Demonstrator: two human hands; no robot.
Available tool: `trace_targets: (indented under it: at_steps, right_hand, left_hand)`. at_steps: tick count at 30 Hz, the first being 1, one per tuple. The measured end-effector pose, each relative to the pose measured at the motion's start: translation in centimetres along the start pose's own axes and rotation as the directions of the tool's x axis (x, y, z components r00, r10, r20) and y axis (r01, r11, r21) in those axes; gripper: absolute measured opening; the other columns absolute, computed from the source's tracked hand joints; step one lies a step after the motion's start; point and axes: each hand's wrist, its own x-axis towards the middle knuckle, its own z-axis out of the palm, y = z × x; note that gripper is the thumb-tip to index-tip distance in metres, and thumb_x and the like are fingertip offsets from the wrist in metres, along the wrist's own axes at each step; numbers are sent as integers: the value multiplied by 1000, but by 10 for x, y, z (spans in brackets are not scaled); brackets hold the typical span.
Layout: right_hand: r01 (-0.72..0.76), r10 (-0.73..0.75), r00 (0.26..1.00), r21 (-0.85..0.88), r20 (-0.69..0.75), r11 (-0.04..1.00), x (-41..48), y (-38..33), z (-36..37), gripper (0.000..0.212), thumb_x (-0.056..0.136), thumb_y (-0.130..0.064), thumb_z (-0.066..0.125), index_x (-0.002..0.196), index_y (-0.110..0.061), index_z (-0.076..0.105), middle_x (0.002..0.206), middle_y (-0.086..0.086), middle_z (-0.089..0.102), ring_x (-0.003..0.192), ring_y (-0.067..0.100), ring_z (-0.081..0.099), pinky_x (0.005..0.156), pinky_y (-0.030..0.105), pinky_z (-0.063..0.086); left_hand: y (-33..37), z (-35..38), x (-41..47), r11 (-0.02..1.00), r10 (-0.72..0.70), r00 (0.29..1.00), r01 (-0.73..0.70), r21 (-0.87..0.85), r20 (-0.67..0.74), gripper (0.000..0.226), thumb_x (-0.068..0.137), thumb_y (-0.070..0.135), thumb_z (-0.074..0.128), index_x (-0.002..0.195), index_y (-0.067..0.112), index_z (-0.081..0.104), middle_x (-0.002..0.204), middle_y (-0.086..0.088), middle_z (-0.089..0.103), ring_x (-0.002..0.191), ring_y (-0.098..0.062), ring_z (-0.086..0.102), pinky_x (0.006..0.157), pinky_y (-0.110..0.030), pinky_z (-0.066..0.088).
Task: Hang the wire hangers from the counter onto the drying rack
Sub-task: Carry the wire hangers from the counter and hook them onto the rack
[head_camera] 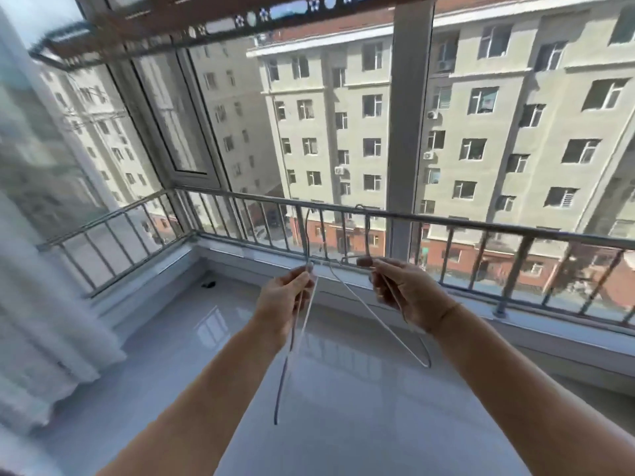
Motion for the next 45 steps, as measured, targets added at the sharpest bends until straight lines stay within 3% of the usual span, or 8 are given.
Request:
trace_targets:
  at_steps: [4,8,14,21,27,37,41,45]
  right_hand:
    - [-30,32,993,-19,117,999,48,7,75,25,96,-16,44,109,-9,64,65,-1,50,55,9,41,56,20,33]
    - [-53,54,976,-11,213,999,97,12,137,26,96,-13,44,113,-6,62,65,0,50,53,9,42,55,20,34]
    - [-61,48,934,25,354,998,193,17,212,25,96,-13,44,112,-6,62,65,2,49,53,10,42,52,20,35]
    - [-69,31,886,64,463,996,322,5,285,29,94,-16,47,117,-6,62,64,1,52,53,9,43,50,18,38]
    - [3,-42,849,75,527,997,414,-22,344,27,95,-13,45,115,-8,62,62,2,50,51,10,41,49,19,36]
    - [156,-174,849,78,498,985,525,-62,455,28,94,-11,47,118,-10,62,67,4,47,57,12,40,52,19,38]
    - [228,-239,862,80,448,970,568,-75,499,28,94,-10,47,117,-10,62,67,5,48,58,13,40,49,19,39]
    - [290,-306,883,100,355,952,609,-87,542,26,92,-10,49,114,-11,64,66,3,49,59,14,42,57,23,34]
  left_hand:
    - [20,-79,22,1000,26,995,-27,-8,-100,17,92,4,52,96,10,68,66,-1,59,54,-8,45,46,-16,38]
    - [40,-141,48,997,67,981,-75,-34,-180,17,91,3,52,100,7,67,64,-1,57,51,-9,41,41,-14,35]
    - [79,-208,107,991,120,944,-133,-19,-307,16,92,4,53,100,5,67,60,1,58,53,-11,40,45,-17,33]
    - [137,-274,201,982,178,905,-186,16,-387,16,91,8,56,98,11,70,55,6,61,47,-7,42,45,-18,32]
    - [186,-331,279,972,212,877,-235,0,-430,18,89,10,58,103,6,69,71,-1,63,56,-11,43,48,-21,35]
    - [284,-424,391,948,292,885,-317,-9,-363,19,88,13,59,102,7,71,69,0,62,59,-11,41,50,-21,35]
    - [325,-457,433,938,327,899,-345,-12,-292,16,88,12,59,96,7,72,66,0,63,55,-10,42,46,-19,36]
    - [367,-492,478,934,333,919,-352,-57,-209,17,87,10,60,99,3,70,68,-3,64,47,-7,47,40,-16,38]
